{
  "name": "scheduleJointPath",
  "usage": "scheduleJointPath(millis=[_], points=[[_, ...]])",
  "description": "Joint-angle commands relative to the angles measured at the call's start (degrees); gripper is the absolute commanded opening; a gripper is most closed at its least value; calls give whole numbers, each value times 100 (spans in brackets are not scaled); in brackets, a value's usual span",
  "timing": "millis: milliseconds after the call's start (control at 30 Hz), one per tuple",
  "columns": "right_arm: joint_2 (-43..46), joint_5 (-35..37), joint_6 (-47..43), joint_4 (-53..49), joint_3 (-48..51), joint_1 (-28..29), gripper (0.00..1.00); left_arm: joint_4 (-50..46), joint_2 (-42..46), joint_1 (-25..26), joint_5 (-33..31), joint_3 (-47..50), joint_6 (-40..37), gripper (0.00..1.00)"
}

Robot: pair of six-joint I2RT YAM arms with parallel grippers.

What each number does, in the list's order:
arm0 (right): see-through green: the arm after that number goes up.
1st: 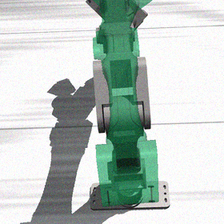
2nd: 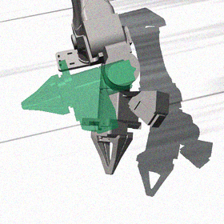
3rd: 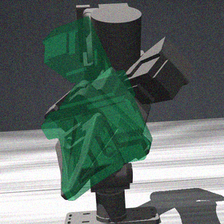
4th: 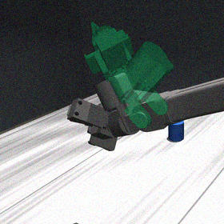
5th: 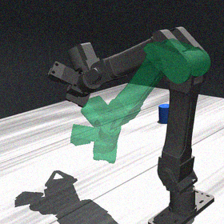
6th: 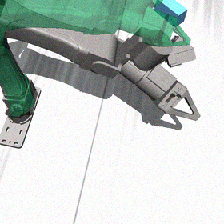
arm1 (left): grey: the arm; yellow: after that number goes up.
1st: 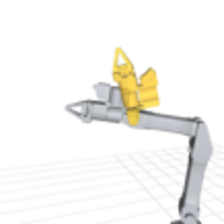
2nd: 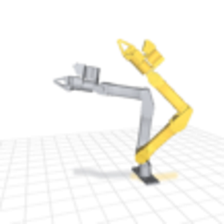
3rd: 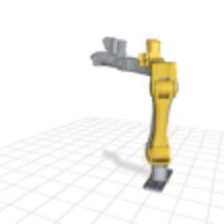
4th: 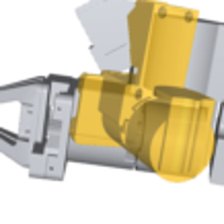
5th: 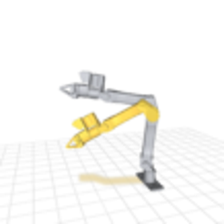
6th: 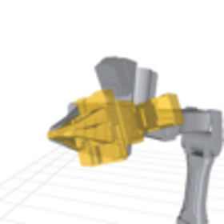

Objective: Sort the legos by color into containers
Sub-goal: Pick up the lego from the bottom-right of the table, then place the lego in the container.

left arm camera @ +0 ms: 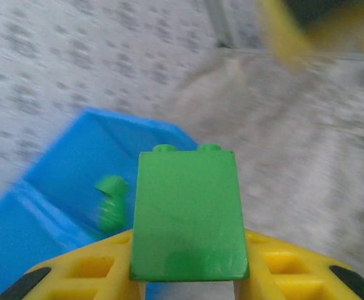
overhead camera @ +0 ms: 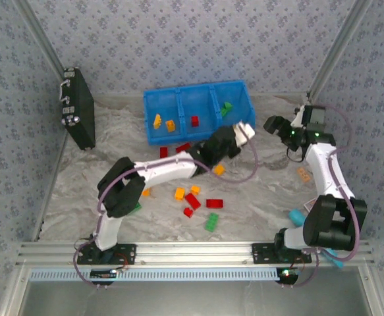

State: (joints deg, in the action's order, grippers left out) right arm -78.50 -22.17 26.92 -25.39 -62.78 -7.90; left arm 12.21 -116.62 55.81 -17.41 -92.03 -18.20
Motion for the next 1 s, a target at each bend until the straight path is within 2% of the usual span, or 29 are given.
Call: scheduleJointPath(millis=[0,100,200,367,433,533,633,667,967], points=[[370,-116,221,260,264,171,91,-351,-671,-377,11,-940,-920,36],[924,75,334,362,578,413,92,-434,-1430,-659,222,-1888,-1057,37],[1317,228,431,420,888,772,93,-975,-2443,-853,239,-3374,-1183,37],[1479,482,337,75,1164,1529,92,-2299,-4318,-1143,259,-6442,-1099,39],[1586,583,307,-16,1341,1761,92,-2528,-4787,-1254,273,-7207,-1094,42],[1843,771,304,-141,1649,2009,92,-2557,-4776,-1368,340,-7148,-1029,51],[2109,824,340,-209,1902,2160,92,-2393,-4456,-1424,499,-6559,-1009,74],[2185,859,339,-265,1955,2193,92,-2324,-4342,-1424,552,-6359,-1028,78],[2700,1048,349,-663,2131,2274,92,-2276,-3595,-1390,1000,-6138,-941,82]])
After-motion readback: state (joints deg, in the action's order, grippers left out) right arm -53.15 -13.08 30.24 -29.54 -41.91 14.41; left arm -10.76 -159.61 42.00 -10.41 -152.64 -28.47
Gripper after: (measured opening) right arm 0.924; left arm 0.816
